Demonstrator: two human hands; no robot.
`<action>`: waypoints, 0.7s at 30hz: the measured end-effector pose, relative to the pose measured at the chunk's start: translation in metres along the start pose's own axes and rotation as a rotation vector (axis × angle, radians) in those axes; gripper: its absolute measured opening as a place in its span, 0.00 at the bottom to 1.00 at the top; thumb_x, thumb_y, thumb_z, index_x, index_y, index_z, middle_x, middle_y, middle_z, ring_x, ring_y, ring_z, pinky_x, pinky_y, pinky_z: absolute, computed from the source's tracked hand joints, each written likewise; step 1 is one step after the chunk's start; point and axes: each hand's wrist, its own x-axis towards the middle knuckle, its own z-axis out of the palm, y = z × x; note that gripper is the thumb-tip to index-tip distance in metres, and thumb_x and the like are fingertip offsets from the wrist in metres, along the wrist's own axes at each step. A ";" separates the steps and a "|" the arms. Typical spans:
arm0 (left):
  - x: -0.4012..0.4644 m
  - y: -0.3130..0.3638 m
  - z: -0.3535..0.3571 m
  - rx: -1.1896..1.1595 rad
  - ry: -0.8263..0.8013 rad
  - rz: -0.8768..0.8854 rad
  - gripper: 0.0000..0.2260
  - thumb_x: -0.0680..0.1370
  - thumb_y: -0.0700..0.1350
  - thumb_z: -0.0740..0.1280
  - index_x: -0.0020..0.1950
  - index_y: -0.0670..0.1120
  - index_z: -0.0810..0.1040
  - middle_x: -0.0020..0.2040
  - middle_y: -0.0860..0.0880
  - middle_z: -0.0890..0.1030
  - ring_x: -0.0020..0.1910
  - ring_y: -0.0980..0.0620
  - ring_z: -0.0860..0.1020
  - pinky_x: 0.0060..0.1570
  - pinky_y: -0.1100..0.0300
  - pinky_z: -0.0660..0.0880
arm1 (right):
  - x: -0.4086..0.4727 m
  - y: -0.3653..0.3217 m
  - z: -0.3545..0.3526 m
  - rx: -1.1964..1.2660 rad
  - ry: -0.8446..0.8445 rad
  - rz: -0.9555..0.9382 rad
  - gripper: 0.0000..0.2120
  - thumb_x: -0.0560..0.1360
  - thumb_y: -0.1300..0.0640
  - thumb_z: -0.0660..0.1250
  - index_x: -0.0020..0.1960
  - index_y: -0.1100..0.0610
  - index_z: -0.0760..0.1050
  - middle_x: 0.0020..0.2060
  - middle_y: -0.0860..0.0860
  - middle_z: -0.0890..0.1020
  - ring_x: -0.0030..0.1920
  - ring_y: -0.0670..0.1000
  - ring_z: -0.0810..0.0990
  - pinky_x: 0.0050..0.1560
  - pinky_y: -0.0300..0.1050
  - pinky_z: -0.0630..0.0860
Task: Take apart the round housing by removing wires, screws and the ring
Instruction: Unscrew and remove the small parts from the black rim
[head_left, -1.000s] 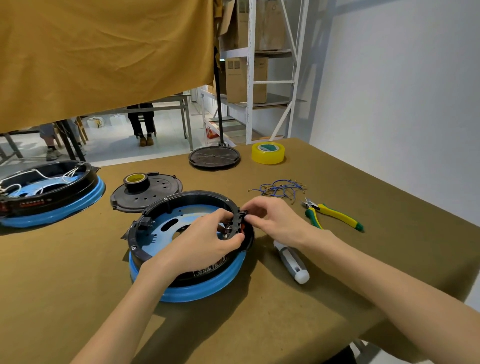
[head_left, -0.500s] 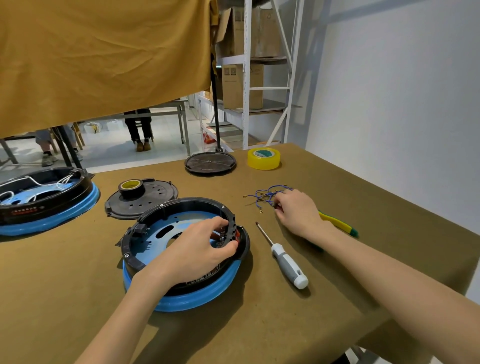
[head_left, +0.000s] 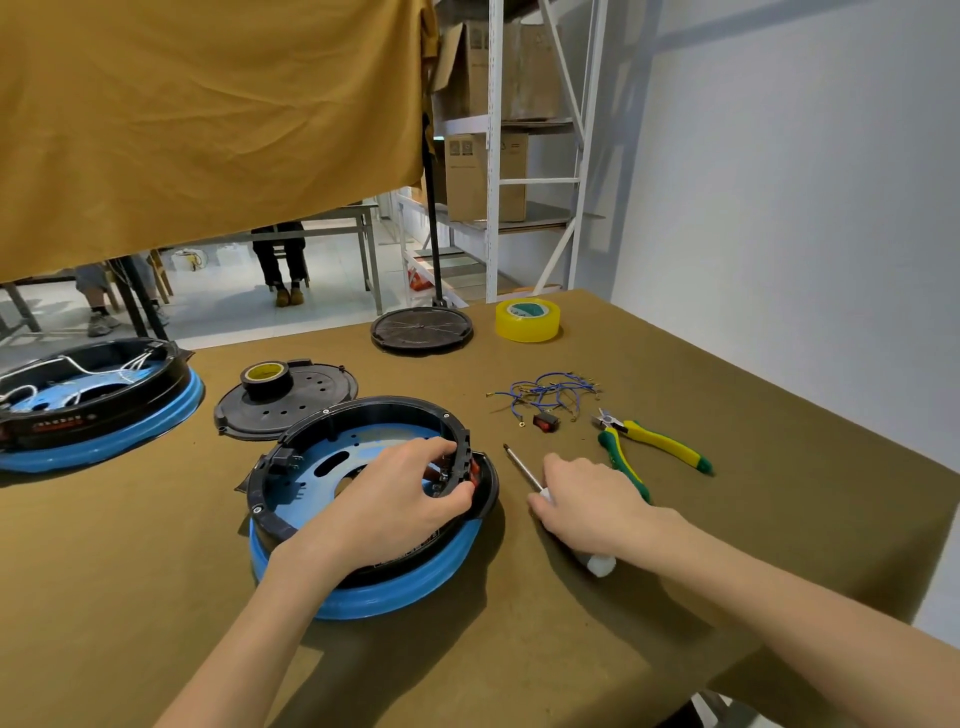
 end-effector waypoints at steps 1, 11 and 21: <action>-0.002 0.001 -0.002 -0.004 -0.008 0.002 0.29 0.76 0.66 0.62 0.75 0.56 0.73 0.67 0.60 0.78 0.63 0.62 0.76 0.65 0.55 0.76 | -0.001 0.003 -0.002 0.096 0.002 0.004 0.12 0.84 0.44 0.58 0.55 0.53 0.68 0.39 0.48 0.75 0.38 0.49 0.76 0.34 0.44 0.72; -0.007 -0.002 -0.022 -0.146 -0.104 -0.053 0.10 0.75 0.53 0.71 0.53 0.67 0.82 0.50 0.65 0.85 0.52 0.67 0.82 0.53 0.67 0.78 | -0.017 -0.002 0.000 1.039 -0.094 0.028 0.08 0.83 0.56 0.57 0.50 0.57 0.73 0.34 0.53 0.75 0.22 0.49 0.71 0.23 0.42 0.71; -0.010 -0.005 -0.013 -0.141 0.056 -0.057 0.06 0.75 0.53 0.76 0.46 0.53 0.87 0.39 0.59 0.87 0.42 0.62 0.85 0.49 0.56 0.84 | -0.036 0.004 -0.003 0.657 0.034 -0.179 0.12 0.84 0.47 0.59 0.47 0.47 0.78 0.33 0.47 0.76 0.27 0.41 0.70 0.35 0.45 0.70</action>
